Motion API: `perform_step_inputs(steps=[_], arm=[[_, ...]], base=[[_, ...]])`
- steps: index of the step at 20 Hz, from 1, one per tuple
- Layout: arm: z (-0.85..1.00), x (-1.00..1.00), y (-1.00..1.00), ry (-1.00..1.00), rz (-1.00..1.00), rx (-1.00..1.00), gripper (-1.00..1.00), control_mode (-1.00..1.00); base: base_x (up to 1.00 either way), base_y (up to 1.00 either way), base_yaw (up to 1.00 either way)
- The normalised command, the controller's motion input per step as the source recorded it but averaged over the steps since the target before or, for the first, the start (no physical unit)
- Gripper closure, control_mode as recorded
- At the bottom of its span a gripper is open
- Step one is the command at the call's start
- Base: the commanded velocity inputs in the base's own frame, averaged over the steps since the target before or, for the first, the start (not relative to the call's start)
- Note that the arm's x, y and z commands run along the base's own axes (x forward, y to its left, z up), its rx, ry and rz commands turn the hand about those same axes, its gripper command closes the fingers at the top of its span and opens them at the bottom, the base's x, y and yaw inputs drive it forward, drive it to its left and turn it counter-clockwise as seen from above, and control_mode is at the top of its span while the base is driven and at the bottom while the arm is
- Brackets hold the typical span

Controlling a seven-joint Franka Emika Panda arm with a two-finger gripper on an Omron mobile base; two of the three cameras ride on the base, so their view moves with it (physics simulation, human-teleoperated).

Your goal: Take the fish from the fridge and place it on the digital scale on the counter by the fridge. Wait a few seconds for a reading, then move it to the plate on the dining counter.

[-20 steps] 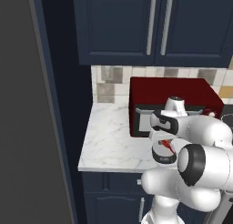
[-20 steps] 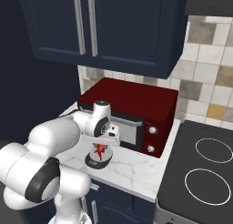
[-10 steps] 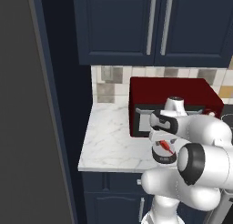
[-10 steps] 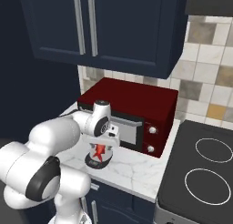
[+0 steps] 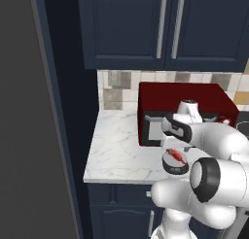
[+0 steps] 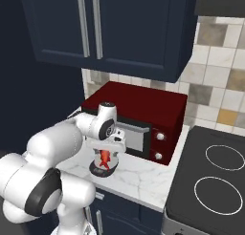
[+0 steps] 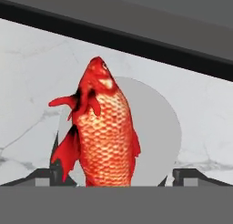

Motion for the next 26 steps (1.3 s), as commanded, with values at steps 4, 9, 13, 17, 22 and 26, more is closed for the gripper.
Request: perform_step_inputs(steps=[4, 9, 13, 17, 22, 26], arm=[[0.42, -0.63, 0.02, -0.04, 0.01, 0.0, -1.0, -1.0], [0.53, -0.78, 0.02, -0.04, 0.04, 0.0, -1.0, -1.0], [0.62, -0.97, 0.14, -0.08, 0.07, 0.0, -1.0, -1.0], [0.72, -0.87, 0.33, -0.11, 0.11, 0.0, -1.0, -1.0], [0.7, -0.71, 0.37, -0.12, 0.12, 0.0, -1.0, -1.0], [0.48, -0.34, 0.21, -0.08, 0.1, 0.0, -1.0, -1.0]], base=[[0.0, 0.0, 0.0], [0.0, 0.0, 0.0], [0.0, 0.0, 0.0], [0.0, 0.0, 0.0], [0.0, 0.0, 0.0], [0.0, 0.0, 0.0]])
